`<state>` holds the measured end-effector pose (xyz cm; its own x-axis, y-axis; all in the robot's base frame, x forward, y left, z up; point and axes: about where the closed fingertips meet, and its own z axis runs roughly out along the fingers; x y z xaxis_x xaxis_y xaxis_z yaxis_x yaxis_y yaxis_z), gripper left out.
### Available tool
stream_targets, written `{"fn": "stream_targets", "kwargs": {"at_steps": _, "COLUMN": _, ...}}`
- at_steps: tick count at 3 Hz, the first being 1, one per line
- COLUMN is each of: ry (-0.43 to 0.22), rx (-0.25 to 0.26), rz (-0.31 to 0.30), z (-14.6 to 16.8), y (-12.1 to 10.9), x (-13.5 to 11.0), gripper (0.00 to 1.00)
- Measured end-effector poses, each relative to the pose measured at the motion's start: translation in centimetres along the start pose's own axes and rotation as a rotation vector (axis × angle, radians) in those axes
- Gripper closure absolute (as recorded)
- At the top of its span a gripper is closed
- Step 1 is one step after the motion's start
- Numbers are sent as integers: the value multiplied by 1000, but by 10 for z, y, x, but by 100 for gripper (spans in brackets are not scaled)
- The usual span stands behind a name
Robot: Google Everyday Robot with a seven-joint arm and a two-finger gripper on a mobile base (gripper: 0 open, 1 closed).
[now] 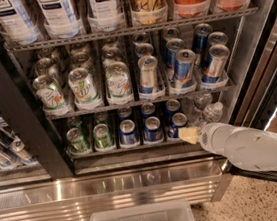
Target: Pick water bottle from bottom shelf of fridge
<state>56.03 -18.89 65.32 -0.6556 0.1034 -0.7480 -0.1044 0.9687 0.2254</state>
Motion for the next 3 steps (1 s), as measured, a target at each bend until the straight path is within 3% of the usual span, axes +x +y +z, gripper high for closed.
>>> {"fn": "stream_targets", "kwargs": {"at_steps": 2, "ry": 0, "rx": 57, "rz": 11, "z": -4, "y": -25, "x": 3, "gripper": 38}}
{"fn": "stream_targets", "kwargs": {"at_steps": 3, "ry": -4, "rx": 88, "rz": 11, "z": 12, "y": -33, "x": -2, "gripper": 40}}
